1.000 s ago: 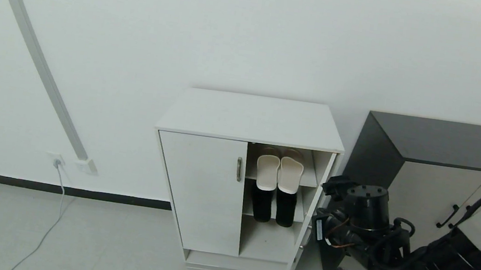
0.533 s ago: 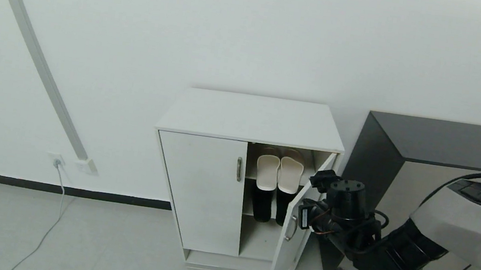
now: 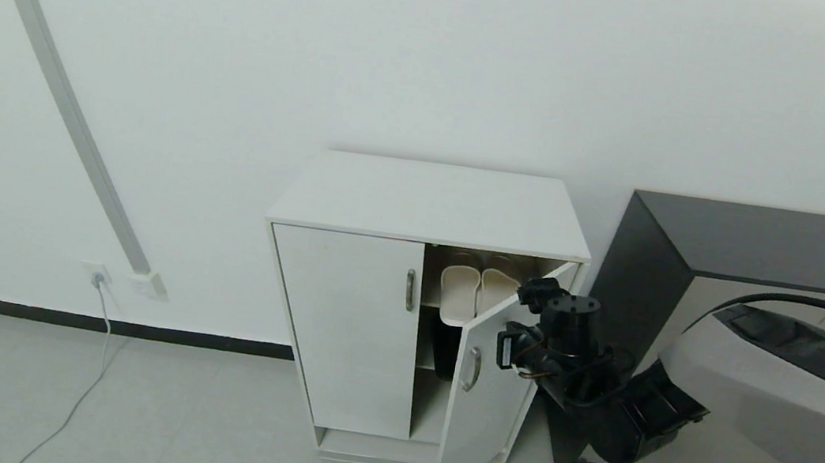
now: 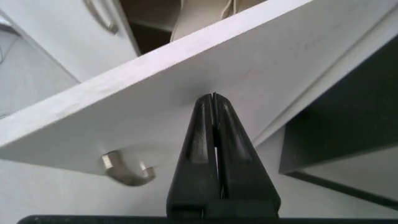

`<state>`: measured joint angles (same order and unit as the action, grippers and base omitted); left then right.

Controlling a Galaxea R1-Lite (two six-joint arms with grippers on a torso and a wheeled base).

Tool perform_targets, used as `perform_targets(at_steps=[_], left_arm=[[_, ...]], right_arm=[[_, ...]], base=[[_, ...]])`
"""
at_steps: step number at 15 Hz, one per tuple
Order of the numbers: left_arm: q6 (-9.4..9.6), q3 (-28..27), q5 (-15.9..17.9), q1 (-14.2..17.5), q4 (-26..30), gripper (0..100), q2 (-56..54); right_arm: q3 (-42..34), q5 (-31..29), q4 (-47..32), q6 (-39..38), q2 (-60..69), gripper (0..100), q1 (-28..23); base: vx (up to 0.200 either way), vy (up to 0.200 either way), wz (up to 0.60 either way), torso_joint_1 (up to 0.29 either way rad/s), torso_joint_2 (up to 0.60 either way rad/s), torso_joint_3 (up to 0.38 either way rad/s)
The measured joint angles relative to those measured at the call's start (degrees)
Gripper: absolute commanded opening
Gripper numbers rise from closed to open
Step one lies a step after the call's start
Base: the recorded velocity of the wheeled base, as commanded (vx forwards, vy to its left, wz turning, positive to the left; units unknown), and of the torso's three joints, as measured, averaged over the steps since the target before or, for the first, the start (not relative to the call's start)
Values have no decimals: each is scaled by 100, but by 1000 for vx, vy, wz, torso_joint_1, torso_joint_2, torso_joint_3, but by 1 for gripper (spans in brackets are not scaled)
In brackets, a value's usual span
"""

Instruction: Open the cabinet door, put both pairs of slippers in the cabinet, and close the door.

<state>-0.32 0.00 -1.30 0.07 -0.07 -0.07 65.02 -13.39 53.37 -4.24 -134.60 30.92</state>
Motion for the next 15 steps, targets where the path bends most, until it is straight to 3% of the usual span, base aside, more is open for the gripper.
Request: perform_targets(at_steps=[15], left_arm=[[-1, 0, 0, 0, 0, 0, 0]], right_arm=[[2122, 39, -873, 1, -936, 0, -105]], base=[[0, 0, 0, 0, 0, 0]])
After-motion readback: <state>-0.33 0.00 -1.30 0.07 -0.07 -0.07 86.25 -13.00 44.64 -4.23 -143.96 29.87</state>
